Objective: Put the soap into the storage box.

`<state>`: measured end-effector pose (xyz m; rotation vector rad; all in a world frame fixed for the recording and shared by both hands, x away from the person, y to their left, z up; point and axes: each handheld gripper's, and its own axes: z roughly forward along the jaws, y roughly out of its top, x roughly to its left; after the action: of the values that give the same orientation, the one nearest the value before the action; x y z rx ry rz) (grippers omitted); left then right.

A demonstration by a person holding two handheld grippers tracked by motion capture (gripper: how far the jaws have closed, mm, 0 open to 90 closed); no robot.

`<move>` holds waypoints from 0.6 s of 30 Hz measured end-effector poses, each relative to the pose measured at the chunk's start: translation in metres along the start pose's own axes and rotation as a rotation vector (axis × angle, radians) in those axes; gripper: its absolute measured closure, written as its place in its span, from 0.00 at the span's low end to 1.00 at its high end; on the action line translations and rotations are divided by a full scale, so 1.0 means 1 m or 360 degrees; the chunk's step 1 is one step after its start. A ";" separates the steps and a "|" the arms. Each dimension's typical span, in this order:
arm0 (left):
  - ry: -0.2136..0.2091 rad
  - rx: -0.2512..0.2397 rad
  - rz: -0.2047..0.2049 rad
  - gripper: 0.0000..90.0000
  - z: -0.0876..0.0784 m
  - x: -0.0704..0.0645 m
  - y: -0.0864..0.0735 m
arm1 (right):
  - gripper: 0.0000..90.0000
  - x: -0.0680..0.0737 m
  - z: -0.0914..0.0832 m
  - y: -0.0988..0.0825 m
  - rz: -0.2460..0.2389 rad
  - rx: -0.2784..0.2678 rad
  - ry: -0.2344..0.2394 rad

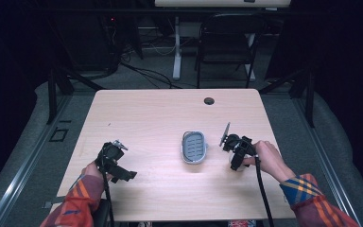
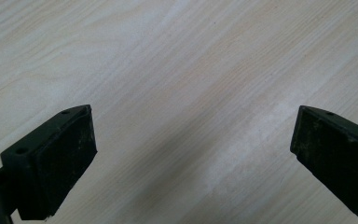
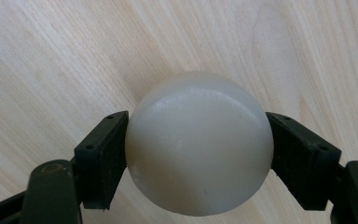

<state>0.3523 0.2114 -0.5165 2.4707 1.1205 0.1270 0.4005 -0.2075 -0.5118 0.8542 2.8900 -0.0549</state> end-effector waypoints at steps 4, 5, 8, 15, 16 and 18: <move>-0.0001 0.0000 0.0000 0.00 0.000 0.000 0.000 | 0.27 0.000 -0.001 0.004 -0.0008 -0.0002 -0.0001; 0.0000 -0.0001 -0.0002 0.00 0.000 0.000 0.000 | 0.27 0.001 -0.001 0.004 0.0004 -0.0018 0.0001; 0.0003 -0.0004 -0.0004 0.00 0.001 0.000 0.000 | 0.27 0.001 -0.001 0.006 -0.0009 -0.0008 0.0002; 0.0003 -0.0006 -0.0003 0.00 0.001 0.000 0.000 | 0.27 0.001 -0.002 0.013 -0.0029 -0.0005 0.0002; 0.0003 -0.0006 -0.0004 0.00 0.001 0.000 0.000 | 0.27 0.001 -0.003 0.014 -0.0033 -0.0001 0.0004; 0.0002 -0.0003 -0.0004 0.00 0.000 0.000 0.000 | 0.27 0.001 -0.003 0.015 -0.0031 -0.0006 0.0003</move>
<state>0.3523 0.2110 -0.5169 2.4680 1.1233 0.1283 0.4073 -0.1945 -0.5088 0.8259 2.8995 -0.0505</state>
